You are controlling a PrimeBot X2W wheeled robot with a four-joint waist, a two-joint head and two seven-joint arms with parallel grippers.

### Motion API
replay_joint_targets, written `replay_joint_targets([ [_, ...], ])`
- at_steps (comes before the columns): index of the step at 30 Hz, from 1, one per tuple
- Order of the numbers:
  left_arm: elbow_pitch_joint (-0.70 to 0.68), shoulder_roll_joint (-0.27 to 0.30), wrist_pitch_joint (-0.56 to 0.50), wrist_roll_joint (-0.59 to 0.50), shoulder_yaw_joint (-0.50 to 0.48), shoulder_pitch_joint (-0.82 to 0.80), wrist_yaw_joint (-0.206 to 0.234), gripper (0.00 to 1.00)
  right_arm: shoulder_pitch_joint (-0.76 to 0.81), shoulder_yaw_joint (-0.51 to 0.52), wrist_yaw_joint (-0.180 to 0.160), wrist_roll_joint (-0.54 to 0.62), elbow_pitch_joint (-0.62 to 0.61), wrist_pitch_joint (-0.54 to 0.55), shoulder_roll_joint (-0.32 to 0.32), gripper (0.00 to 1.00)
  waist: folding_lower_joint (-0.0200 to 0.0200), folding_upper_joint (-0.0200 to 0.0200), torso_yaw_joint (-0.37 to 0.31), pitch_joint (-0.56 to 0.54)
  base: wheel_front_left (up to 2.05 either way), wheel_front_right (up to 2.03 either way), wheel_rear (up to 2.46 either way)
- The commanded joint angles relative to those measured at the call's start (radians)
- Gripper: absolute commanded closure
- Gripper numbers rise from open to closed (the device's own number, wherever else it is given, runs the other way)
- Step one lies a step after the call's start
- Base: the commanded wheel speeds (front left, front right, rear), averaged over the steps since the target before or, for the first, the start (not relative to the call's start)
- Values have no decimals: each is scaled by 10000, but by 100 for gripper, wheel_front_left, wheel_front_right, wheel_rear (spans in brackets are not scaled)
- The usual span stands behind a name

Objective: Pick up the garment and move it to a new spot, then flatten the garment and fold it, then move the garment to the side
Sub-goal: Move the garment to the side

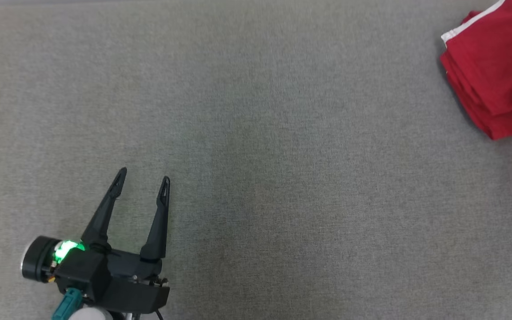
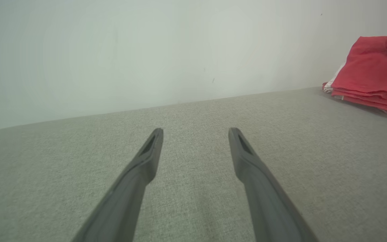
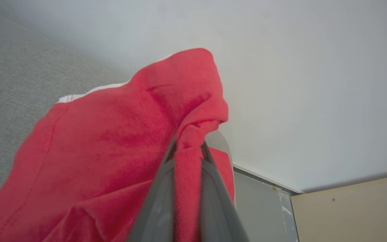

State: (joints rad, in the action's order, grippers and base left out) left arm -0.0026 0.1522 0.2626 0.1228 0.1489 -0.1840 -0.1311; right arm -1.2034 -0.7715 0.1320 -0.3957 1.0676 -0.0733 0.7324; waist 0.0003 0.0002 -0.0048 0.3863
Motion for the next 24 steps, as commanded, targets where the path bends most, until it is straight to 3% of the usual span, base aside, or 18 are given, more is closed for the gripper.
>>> replay_joint_targets([
  [1,-152,83,27,-50,15,-145,12,0,-225,-109,-19,-64,3,-29,116,100,-3,-2,-177,601,0,0,0],
  [14,-1174,366,27,-200,-161,-302,12,0,-1151,-568,-19,-279,471,-247,898,100,-3,-2,-483,1388,0,0,0],
  [24,-1362,474,27,-166,-252,-350,12,0,-1436,-514,-19,-139,950,-265,709,100,-3,-2,-583,1730,0,0,0],
])
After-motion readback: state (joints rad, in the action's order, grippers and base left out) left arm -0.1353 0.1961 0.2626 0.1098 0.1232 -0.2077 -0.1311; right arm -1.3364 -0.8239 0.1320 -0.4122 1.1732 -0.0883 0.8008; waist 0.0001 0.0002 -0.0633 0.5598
